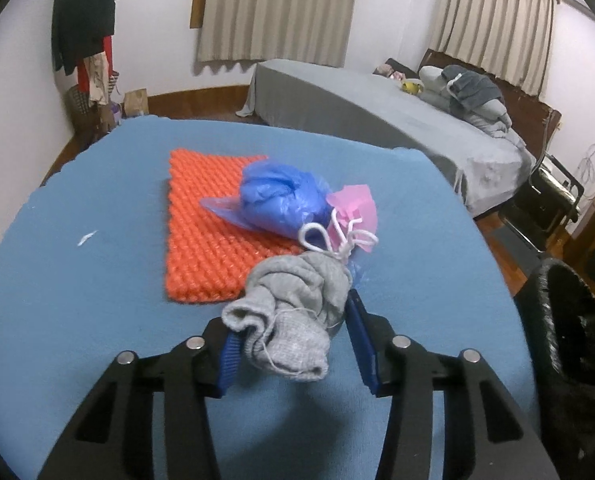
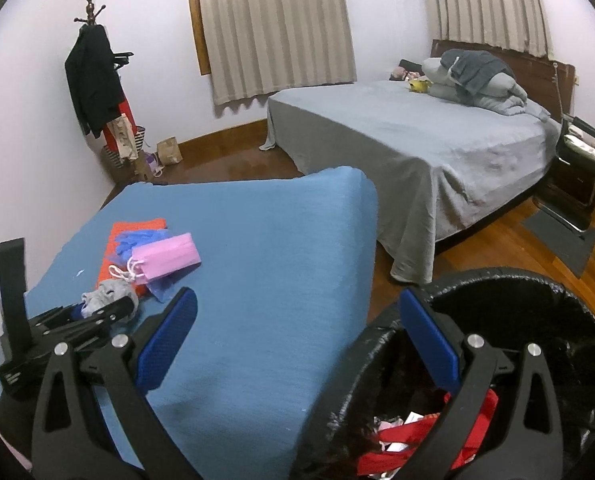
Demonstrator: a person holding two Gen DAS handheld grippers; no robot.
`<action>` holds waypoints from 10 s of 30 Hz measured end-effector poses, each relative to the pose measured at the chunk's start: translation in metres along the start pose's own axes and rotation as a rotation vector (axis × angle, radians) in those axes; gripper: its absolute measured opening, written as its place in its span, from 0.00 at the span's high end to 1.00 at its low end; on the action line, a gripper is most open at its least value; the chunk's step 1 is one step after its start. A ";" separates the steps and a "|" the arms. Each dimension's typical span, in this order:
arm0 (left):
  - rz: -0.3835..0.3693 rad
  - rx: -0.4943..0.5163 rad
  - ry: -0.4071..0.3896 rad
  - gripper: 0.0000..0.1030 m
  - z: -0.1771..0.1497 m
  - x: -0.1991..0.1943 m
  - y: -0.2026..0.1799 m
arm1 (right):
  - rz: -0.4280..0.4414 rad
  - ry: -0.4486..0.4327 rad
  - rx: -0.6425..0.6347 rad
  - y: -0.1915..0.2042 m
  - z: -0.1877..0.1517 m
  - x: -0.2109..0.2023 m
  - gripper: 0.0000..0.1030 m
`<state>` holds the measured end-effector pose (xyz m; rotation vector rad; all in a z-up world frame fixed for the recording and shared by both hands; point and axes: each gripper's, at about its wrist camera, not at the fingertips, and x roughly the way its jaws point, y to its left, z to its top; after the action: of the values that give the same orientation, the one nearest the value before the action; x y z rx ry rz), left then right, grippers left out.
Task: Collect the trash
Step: 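Grasp the grey sock with the left tool while the right tool grasps the pink paper bag, then carry the grey sock and pink bag over the bin with both tools, then open both tools over the bin to drop the sock and pink bag, then move both open tools back to the mat toward the orange net and blue bag, then grasp the orange mesh net with the left tool while the right tool grasps the blue bag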
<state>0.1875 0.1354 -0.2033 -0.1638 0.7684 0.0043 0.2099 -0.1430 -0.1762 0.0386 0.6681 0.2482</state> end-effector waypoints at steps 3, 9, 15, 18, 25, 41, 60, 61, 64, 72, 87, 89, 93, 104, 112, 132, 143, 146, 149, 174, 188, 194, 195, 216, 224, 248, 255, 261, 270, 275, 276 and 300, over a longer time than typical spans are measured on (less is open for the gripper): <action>0.004 0.002 0.002 0.54 -0.004 -0.013 0.006 | 0.010 -0.002 -0.003 0.004 0.002 0.002 0.05; 0.062 -0.015 -0.025 0.54 -0.005 -0.036 0.034 | 0.036 0.000 -0.018 0.023 0.008 0.009 0.05; 0.105 -0.026 -0.074 0.54 0.013 -0.043 0.057 | 0.072 0.013 -0.033 0.054 0.017 0.032 0.05; 0.113 -0.030 -0.090 0.54 0.020 -0.043 0.067 | 0.090 0.024 -0.043 0.073 0.019 0.047 0.05; 0.132 -0.048 -0.104 0.54 0.027 -0.039 0.093 | 0.124 0.079 -0.078 0.113 0.016 0.082 0.05; 0.141 -0.076 -0.098 0.54 0.021 -0.029 0.114 | 0.188 0.232 -0.078 0.131 0.006 0.131 0.71; 0.083 -0.022 -0.127 0.54 0.027 -0.046 0.072 | 0.223 0.155 -0.029 0.097 0.016 0.065 0.95; 0.080 -0.019 -0.129 0.54 0.029 -0.048 0.069 | 0.222 0.151 -0.030 0.096 0.018 0.063 0.95; 0.074 -0.008 -0.137 0.54 0.031 -0.056 0.060 | 0.221 0.133 -0.030 0.091 0.022 0.051 0.95; 0.043 0.037 -0.159 0.54 0.036 -0.077 0.026 | 0.209 0.068 -0.024 0.074 0.030 0.007 0.95; -0.055 0.104 -0.198 0.54 0.042 -0.111 -0.044 | 0.138 -0.040 -0.001 0.024 0.040 -0.069 0.95; -0.065 0.113 -0.200 0.54 0.042 -0.115 -0.053 | 0.126 -0.053 -0.004 0.018 0.039 -0.078 0.95; -0.090 0.127 -0.203 0.54 0.043 -0.122 -0.067 | 0.108 -0.072 0.001 0.008 0.037 -0.095 0.94; -0.168 0.196 -0.228 0.53 0.040 -0.147 -0.114 | 0.055 -0.128 0.014 -0.022 0.033 -0.140 0.95; -0.230 0.251 -0.242 0.53 0.033 -0.161 -0.153 | 0.006 -0.151 0.025 -0.049 0.026 -0.167 0.95; -0.341 0.339 -0.221 0.53 0.016 -0.157 -0.221 | -0.130 -0.120 0.084 -0.118 -0.012 -0.191 0.95; -0.392 0.387 -0.182 0.53 0.000 -0.139 -0.251 | -0.183 -0.074 0.121 -0.147 -0.035 -0.189 0.94; -0.406 0.394 -0.166 0.53 -0.003 -0.132 -0.259 | -0.195 -0.062 0.125 -0.155 -0.038 -0.187 0.95; -0.417 0.403 -0.154 0.53 -0.009 -0.126 -0.263 | -0.206 -0.054 0.132 -0.163 -0.044 -0.186 0.95; -0.464 0.413 -0.040 0.46 -0.023 -0.079 -0.292 | -0.217 0.046 0.173 -0.194 -0.077 -0.153 0.90; -0.394 0.368 -0.093 0.17 -0.008 -0.085 -0.265 | -0.269 0.021 0.156 -0.191 -0.078 -0.154 0.15; -0.339 0.345 -0.121 0.07 0.001 -0.095 -0.241 | -0.249 0.004 0.150 -0.183 -0.071 -0.159 0.07; -0.329 0.338 -0.125 0.06 0.002 -0.097 -0.236 | -0.241 0.001 0.154 -0.180 -0.068 -0.159 0.07; -0.095 0.187 -0.176 0.06 0.014 -0.111 -0.093 | -0.110 0.007 0.074 -0.087 -0.021 -0.101 0.05; 0.019 0.118 -0.181 0.06 0.026 -0.085 -0.016 | -0.042 0.016 0.025 -0.033 0.000 -0.044 0.05; -0.023 -0.040 0.054 0.67 0.024 0.037 0.061 | 0.055 0.078 -0.048 0.035 0.017 0.064 0.05; -0.015 -0.022 0.002 0.87 0.028 0.023 0.056 | 0.068 0.075 -0.062 0.047 0.020 0.067 0.05; 0.038 -0.004 -0.051 0.87 0.035 -0.002 0.066 | 0.094 0.072 -0.077 0.062 0.024 0.072 0.05; 0.058 0.050 -0.135 0.87 0.038 -0.041 0.088 | 0.150 0.082 -0.109 0.097 0.028 0.084 0.05; 0.068 0.054 -0.136 0.87 0.041 -0.048 0.099 | 0.173 0.098 -0.130 0.114 0.027 0.094 0.05; 0.072 0.048 -0.137 0.87 0.040 -0.049 0.102 | 0.178 0.101 -0.129 0.117 0.027 0.096 0.05; 0.160 -0.115 -0.117 0.87 0.012 -0.044 0.195 | 0.253 0.229 -0.216 0.217 0.015 0.166 0.40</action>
<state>0.1519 0.3326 -0.1926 -0.2096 0.6632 0.2086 0.2987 0.1081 -0.2403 -0.1146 0.8613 0.5736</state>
